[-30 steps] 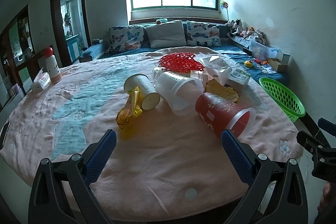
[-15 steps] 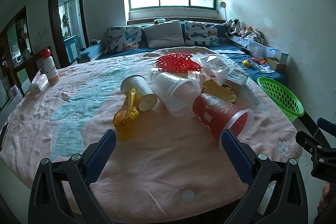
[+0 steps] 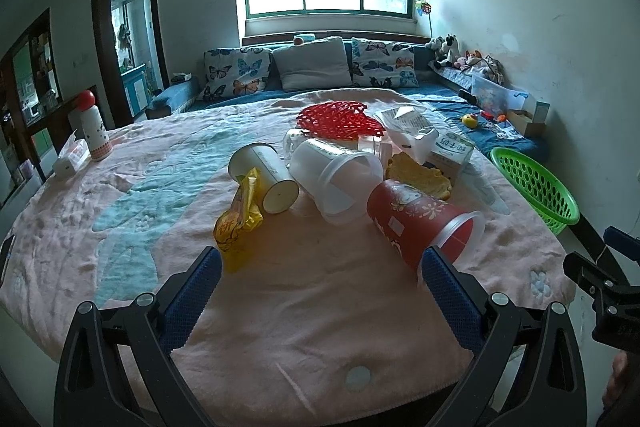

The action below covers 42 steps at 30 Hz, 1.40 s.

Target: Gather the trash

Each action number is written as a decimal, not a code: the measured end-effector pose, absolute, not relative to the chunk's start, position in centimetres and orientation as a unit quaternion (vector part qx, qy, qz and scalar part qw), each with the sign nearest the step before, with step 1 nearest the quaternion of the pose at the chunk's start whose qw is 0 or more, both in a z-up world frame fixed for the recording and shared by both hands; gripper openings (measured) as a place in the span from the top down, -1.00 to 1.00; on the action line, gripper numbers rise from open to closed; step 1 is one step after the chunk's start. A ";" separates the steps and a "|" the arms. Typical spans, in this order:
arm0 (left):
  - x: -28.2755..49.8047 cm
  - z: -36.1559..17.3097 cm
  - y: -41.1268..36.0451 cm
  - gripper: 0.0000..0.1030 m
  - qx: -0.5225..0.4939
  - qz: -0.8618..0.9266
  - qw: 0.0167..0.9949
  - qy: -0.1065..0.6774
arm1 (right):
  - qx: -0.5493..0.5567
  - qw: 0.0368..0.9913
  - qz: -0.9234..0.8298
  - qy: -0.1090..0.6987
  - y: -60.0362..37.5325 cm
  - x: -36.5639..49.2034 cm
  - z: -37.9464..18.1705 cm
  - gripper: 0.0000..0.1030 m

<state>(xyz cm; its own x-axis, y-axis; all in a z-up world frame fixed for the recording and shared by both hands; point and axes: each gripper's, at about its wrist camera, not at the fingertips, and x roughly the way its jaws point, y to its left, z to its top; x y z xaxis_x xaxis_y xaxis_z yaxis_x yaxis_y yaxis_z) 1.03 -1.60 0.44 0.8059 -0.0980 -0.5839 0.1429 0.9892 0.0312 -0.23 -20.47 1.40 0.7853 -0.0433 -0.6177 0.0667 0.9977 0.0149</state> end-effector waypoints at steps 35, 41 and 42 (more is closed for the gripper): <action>1.9 -0.5 -1.4 -0.88 0.029 -0.064 0.945 0.318 | 0.020 0.944 -0.028 0.329 -20.6 0.5 1.2 -0.92; 1.9 -0.4 -1.4 -0.88 0.028 -0.063 0.945 0.319 | 0.021 0.944 -0.028 0.328 -20.6 0.5 1.1 -0.92; 1.9 -0.4 -1.4 -0.88 0.028 -0.063 0.945 0.319 | 0.021 0.944 -0.027 0.328 -20.7 0.5 1.1 -0.92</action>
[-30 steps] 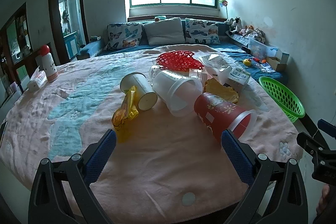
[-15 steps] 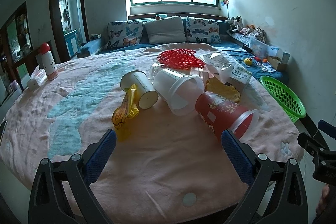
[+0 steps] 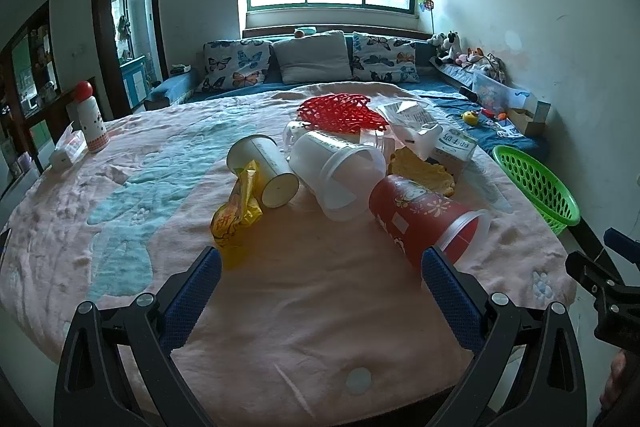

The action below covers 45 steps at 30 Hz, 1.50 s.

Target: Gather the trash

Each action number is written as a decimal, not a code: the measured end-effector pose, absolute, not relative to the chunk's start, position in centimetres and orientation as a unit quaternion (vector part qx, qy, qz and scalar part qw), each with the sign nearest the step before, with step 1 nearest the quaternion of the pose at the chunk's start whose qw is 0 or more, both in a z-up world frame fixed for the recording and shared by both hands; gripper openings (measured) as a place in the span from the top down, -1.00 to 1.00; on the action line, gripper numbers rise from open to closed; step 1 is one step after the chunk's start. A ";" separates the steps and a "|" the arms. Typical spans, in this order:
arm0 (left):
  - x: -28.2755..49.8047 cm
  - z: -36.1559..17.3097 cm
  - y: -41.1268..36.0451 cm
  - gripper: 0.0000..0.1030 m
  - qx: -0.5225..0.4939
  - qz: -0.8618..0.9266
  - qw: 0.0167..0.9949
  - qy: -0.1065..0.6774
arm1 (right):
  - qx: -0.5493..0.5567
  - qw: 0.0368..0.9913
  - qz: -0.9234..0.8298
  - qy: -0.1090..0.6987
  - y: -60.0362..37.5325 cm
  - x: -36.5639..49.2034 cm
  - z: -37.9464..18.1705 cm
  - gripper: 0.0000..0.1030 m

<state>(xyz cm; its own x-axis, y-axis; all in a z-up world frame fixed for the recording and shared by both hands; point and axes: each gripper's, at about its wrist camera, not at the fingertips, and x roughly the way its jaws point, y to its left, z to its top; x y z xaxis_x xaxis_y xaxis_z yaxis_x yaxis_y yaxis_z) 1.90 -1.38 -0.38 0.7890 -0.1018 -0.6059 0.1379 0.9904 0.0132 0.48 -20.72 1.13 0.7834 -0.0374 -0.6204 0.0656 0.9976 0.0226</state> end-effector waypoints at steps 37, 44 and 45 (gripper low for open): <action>4.3 1.3 2.4 -0.88 0.016 -0.037 0.949 0.314 | -0.013 0.924 0.112 0.366 -16.8 6.2 2.3 -0.87; 5.3 1.0 4.6 -0.88 0.016 -0.018 0.947 0.321 | -0.034 0.903 0.147 0.402 -14.5 10.3 2.2 -0.76; 5.6 0.9 5.1 -0.88 0.014 -0.016 0.946 0.323 | -0.038 0.899 0.151 0.409 -14.2 10.9 2.0 -0.74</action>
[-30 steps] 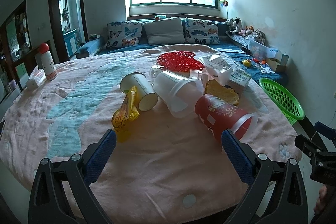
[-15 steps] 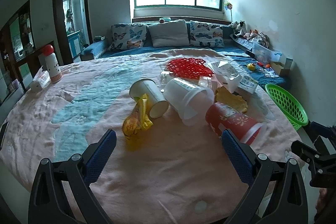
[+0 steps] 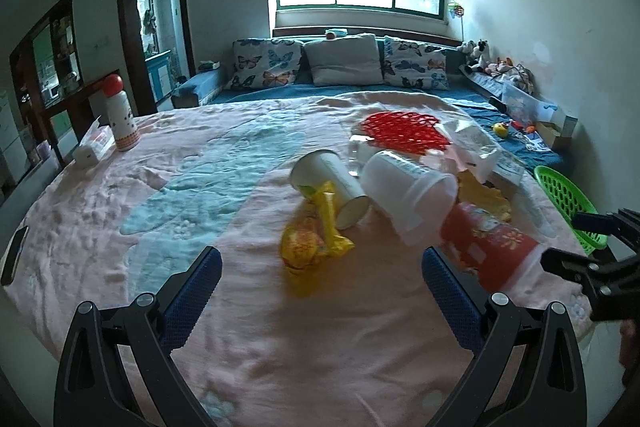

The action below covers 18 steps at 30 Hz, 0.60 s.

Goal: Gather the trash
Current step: 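Grasp the red paper cup with the right tool while the left tool grasps the yellow wrapper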

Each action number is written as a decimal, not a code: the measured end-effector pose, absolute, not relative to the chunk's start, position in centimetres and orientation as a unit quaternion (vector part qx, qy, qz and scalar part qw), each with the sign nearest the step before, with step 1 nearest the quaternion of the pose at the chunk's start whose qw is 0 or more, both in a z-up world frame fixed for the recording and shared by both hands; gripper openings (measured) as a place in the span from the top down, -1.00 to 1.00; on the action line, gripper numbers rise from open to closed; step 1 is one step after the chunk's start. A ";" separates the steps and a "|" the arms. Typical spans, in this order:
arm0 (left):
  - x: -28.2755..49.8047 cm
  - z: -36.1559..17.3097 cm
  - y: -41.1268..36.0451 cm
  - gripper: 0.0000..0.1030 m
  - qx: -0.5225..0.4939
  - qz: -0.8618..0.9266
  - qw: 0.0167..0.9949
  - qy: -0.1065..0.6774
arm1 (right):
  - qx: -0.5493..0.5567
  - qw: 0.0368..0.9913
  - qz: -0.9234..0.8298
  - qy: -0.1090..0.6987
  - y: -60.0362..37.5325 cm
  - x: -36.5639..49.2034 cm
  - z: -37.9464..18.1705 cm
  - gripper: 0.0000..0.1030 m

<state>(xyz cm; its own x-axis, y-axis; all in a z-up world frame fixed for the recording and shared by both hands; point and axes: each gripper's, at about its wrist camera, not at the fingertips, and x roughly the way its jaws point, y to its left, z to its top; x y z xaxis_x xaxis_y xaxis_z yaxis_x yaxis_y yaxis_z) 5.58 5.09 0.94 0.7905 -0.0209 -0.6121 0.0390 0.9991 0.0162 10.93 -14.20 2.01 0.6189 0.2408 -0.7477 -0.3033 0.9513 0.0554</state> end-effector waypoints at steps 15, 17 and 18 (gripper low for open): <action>11.4 -2.1 6.3 -0.86 0.015 -0.040 0.924 0.380 | -0.077 0.833 0.165 0.523 -11.1 18.8 -2.3 -0.43; 12.5 -2.7 6.1 -0.83 0.016 -0.043 0.919 0.390 | -0.082 0.828 0.166 0.529 -11.0 19.3 -2.7 -0.43; 13.2 -3.1 6.0 -0.79 0.015 -0.046 0.917 0.396 | -0.083 0.826 0.167 0.532 -10.9 19.4 -2.8 -0.43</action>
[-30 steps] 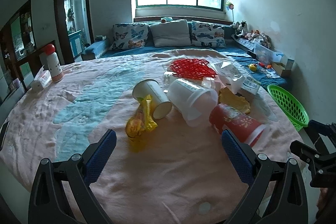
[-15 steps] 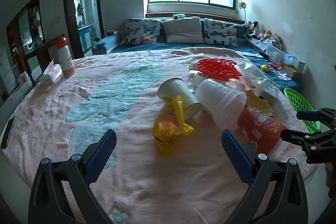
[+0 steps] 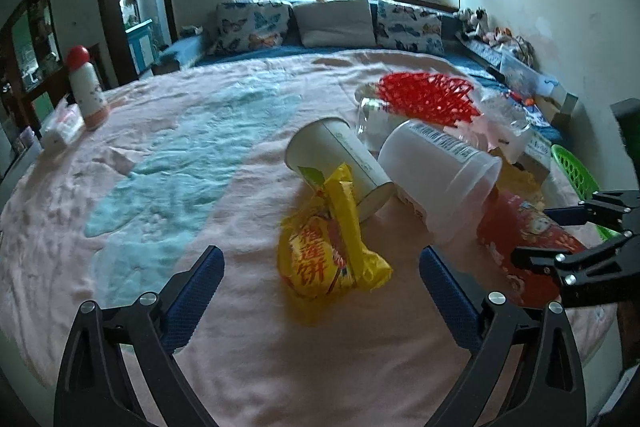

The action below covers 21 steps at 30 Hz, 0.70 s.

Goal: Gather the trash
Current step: 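Grasp the red paper cup with the right tool while the left tool grasps the yellow wrapper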

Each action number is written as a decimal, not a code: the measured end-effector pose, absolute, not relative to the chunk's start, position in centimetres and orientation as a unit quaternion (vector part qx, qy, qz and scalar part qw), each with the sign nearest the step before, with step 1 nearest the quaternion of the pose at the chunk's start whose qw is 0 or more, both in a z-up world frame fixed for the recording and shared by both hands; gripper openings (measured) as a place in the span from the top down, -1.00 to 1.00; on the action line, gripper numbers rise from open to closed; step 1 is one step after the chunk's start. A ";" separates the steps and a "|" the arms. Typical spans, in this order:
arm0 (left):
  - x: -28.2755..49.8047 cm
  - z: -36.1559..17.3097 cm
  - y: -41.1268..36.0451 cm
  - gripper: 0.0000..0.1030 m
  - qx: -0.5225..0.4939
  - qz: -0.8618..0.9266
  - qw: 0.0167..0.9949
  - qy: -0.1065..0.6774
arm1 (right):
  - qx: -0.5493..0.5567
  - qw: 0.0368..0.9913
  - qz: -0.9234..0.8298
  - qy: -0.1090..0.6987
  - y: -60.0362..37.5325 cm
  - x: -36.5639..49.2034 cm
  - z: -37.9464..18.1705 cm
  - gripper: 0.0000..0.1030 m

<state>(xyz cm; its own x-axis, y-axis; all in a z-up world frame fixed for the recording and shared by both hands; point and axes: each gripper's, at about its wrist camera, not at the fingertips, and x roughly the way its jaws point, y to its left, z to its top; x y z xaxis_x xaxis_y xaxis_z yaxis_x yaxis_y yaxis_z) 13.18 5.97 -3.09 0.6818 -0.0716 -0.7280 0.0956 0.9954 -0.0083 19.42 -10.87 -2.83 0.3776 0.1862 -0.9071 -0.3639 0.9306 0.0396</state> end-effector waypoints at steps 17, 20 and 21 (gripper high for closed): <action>16.2 -6.7 6.0 0.48 0.005 -0.074 0.891 0.448 | -0.051 0.826 0.167 0.535 -13.5 18.0 -1.8 -0.32; 15.5 -6.3 6.4 0.62 0.001 -0.070 0.894 0.443 | -0.031 0.836 0.169 0.521 -15.0 17.2 -0.6 -0.32; 15.2 -6.1 6.7 0.66 -0.004 -0.068 0.894 0.442 | -0.025 0.840 0.168 0.515 -15.3 16.9 -0.2 -0.32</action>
<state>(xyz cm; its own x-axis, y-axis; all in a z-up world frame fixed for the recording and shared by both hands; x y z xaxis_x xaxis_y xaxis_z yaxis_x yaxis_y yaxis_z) 15.21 6.66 -6.10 0.5999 -0.1256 -0.7902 0.1193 0.9906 -0.0668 16.94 -15.32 -0.22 0.4122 0.2559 -0.8744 -0.3083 0.9423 0.1305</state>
